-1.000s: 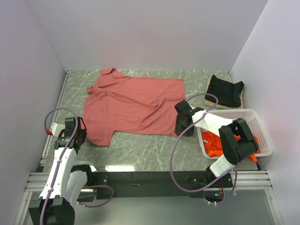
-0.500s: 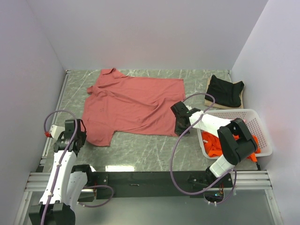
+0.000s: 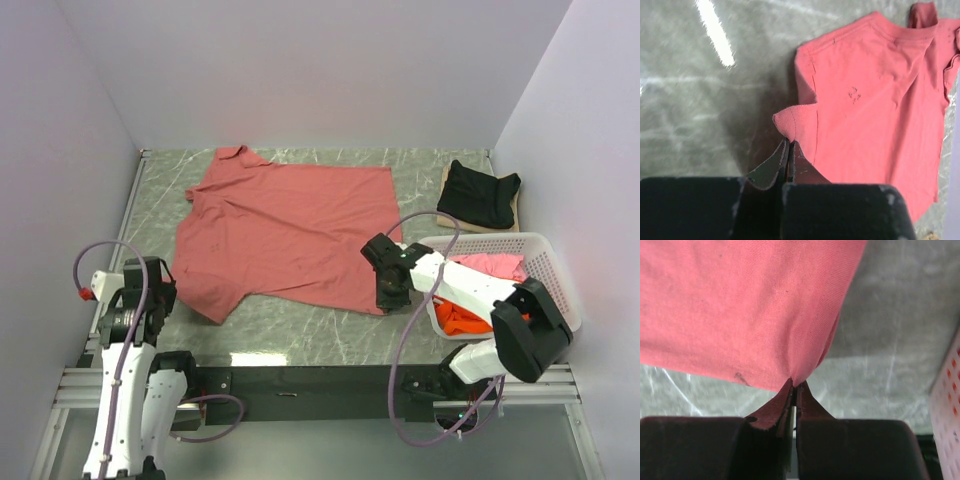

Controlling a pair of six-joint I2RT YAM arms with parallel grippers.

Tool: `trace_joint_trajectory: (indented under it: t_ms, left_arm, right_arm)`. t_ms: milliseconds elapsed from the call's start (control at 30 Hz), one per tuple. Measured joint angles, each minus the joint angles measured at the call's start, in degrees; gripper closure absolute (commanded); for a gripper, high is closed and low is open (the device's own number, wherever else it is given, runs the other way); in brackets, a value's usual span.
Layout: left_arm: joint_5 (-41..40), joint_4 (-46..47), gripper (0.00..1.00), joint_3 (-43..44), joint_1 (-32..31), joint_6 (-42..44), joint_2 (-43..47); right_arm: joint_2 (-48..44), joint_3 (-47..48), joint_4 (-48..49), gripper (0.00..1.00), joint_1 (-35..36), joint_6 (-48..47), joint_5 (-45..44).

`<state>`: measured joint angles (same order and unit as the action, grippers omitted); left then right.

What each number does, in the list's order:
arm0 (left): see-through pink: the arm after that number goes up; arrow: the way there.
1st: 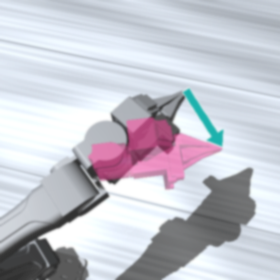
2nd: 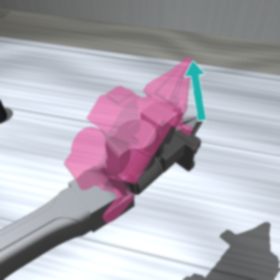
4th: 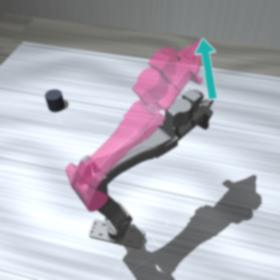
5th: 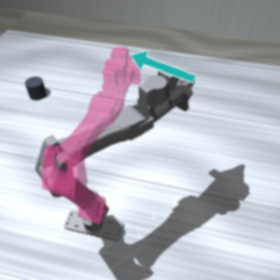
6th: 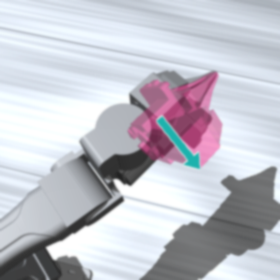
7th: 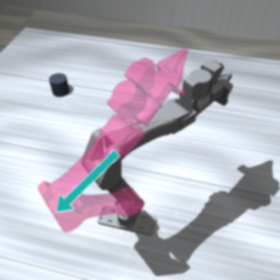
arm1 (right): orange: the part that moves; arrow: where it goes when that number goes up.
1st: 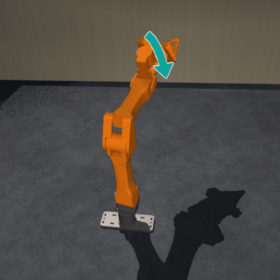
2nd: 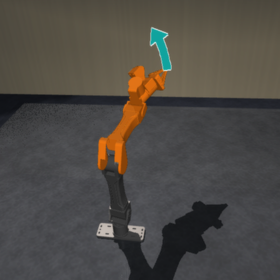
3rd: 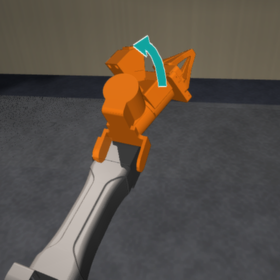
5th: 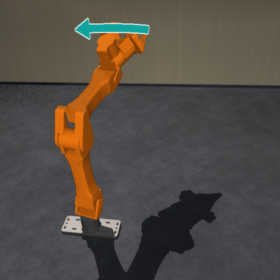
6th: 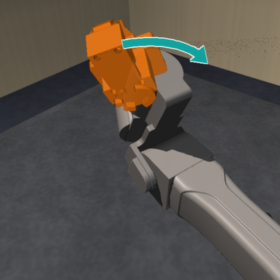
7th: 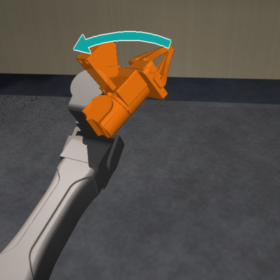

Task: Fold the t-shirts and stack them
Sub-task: Fold the tshirt

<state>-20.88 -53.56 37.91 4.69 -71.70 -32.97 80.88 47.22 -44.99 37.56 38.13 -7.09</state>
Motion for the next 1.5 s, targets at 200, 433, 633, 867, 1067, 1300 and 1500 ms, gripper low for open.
trace_joint_trajectory:
  t_ms: [200, 433, 633, 867, 1067, 1300, 1500]
  left_arm:
    - [2.32, -9.18, 0.99, 0.48, 0.00, -3.19, 4.90]
    - [3.43, -18.80, 0.99, 7.15, 0.00, -5.03, 7.91]
    - [5.79, -21.92, 0.99, 8.35, 0.00, -5.60, 10.25]
    - [11.06, -15.85, 0.99, 5.44, 0.00, -0.57, 5.77]
    - [14.10, -2.49, 0.99, 4.57, 0.00, 8.15, -6.58]
    - [18.69, 10.43, 0.99, 11.76, 0.00, 20.17, -26.84]
    - [23.12, 17.81, 0.99, 19.76, 0.00, 29.20, -42.05]
  right_arm:
    - [-3.80, -0.07, -4.55, 1.00, 0.79, 0.50, 0.81]
    - [-5.73, -3.26, -6.38, 1.00, 1.99, 1.27, 2.27]
    - [-7.13, -5.20, -7.19, 1.00, 3.26, 1.95, 3.74]
    - [-6.23, -3.96, -7.78, 1.00, 3.34, 1.88, 3.87]
    - [-1.88, 0.85, -7.78, 1.00, 2.29, 0.52, 4.15]
    - [2.62, 8.02, -6.80, 1.00, -3.85, -3.26, 5.29]
    - [8.92, 12.66, -5.99, 1.00, -10.58, -7.98, 6.34]
